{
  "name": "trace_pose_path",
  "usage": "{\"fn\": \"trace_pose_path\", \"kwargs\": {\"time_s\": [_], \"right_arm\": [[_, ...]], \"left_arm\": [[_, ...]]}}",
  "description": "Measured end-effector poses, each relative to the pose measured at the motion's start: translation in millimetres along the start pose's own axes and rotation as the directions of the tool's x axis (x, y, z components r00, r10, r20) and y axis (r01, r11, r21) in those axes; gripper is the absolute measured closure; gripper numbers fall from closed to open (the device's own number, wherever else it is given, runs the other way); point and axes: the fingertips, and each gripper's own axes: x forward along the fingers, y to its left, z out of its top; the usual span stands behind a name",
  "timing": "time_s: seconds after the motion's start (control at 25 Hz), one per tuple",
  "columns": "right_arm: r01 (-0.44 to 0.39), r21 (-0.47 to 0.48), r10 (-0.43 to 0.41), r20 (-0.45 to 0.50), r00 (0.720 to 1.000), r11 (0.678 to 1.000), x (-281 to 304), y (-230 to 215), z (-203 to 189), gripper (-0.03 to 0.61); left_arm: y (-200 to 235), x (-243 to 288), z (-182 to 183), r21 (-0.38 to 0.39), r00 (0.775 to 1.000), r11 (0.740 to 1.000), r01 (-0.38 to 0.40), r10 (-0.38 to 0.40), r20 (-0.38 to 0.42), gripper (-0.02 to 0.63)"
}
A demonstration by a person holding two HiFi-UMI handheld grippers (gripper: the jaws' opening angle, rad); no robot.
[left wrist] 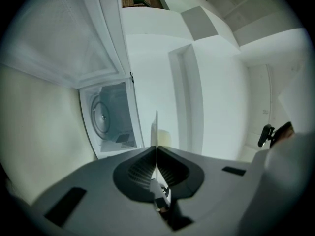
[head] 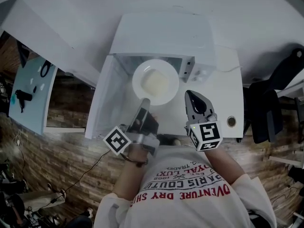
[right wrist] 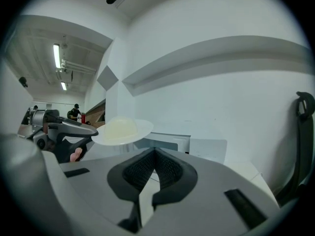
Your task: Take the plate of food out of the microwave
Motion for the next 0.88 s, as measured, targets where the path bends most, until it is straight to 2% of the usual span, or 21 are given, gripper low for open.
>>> {"fn": "trace_pose_path", "kwargs": {"time_s": [0.4,0.88], "right_arm": [[0.035,-0.013,-0.035,0.000,0.999,0.999,-1.1,-2.8,3.1,0.575],[0.027,-0.005,-0.027,-0.025,0.999,1.000,0.3,2.6,-5.5,0.574]], "left_arm": [[1.7,1.7,3.3,-0.009,1.000,1.000,0.006,-0.006,-0.010,0.600],[12.3,-2.5,-2.4,-0.029,1.000,0.999,-0.021,0.021,-0.022,0.600]]}}
